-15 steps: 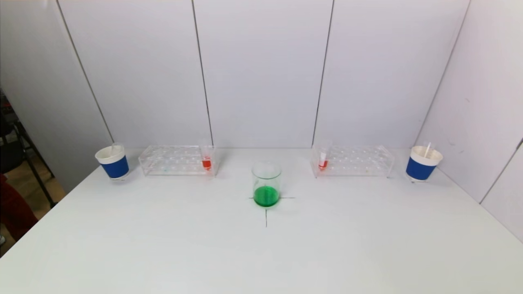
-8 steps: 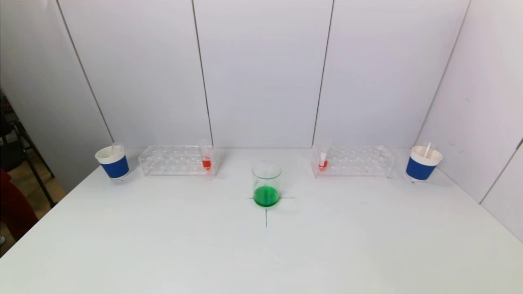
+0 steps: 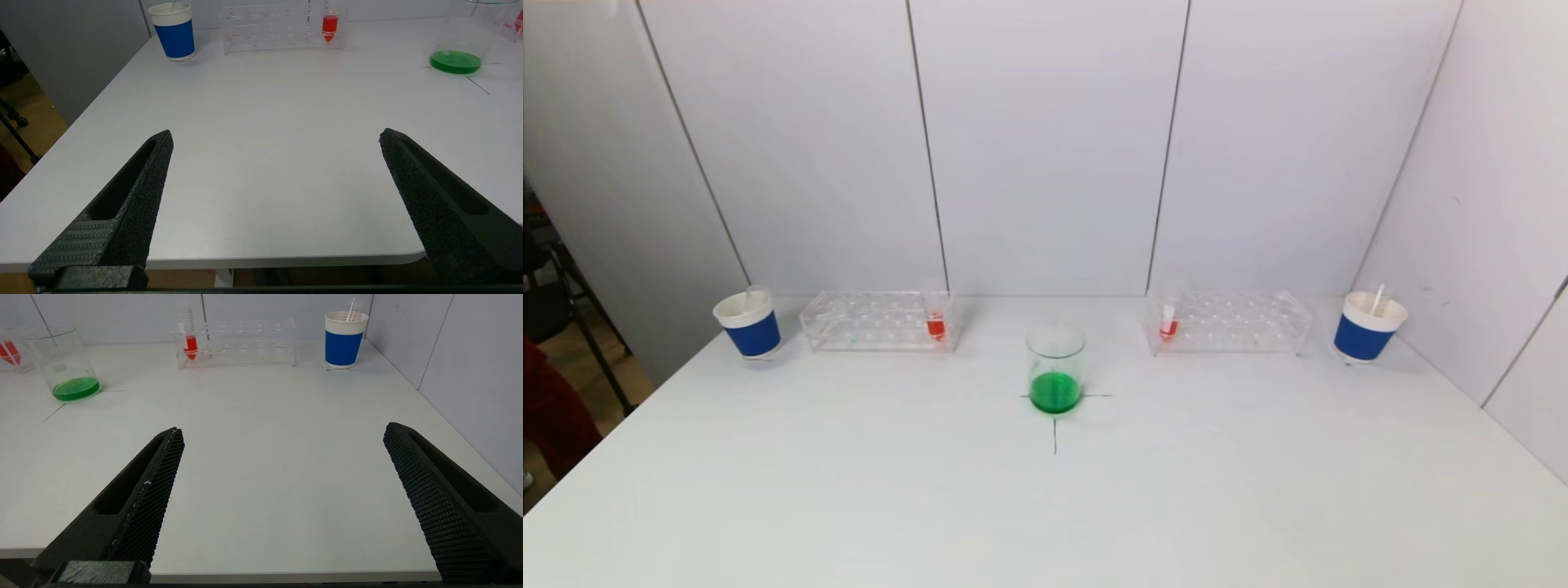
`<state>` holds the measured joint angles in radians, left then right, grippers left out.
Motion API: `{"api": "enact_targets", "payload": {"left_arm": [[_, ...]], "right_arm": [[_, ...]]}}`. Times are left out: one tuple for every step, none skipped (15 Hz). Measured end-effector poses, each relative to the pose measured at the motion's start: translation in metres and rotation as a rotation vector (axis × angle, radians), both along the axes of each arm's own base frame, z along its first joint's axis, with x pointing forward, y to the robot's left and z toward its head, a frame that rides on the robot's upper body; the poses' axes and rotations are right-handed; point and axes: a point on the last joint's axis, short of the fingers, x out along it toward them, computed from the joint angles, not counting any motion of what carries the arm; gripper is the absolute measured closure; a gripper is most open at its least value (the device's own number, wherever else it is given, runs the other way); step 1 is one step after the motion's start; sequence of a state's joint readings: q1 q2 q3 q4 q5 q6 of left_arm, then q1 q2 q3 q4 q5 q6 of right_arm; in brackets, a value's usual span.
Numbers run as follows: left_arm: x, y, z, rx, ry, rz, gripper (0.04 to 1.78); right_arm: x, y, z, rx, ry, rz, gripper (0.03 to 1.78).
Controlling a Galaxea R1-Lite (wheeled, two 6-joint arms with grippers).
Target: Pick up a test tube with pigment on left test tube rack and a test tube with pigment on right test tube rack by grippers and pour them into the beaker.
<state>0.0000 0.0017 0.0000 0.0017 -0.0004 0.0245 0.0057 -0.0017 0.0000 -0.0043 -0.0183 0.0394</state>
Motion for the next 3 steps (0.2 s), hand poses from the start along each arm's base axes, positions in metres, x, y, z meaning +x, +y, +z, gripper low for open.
{"api": "enact_targets", "payload": {"left_arm": [[0.0000,0.0000,0.0000,0.000,0.000,0.000,0.06],[0.0000,0.0000,0.0000,0.000,0.000,0.000,0.06],[0.0000,0.0000,0.0000,0.000,0.000,0.000,0.06]], "right_arm": [[0.0000,0.0000,0.0000,0.000,0.000,0.000,0.04],[0.0000,0.0000,0.0000,0.000,0.000,0.000,0.04],[0.0000,0.0000,0.0000,0.000,0.000,0.000,0.04]]}}
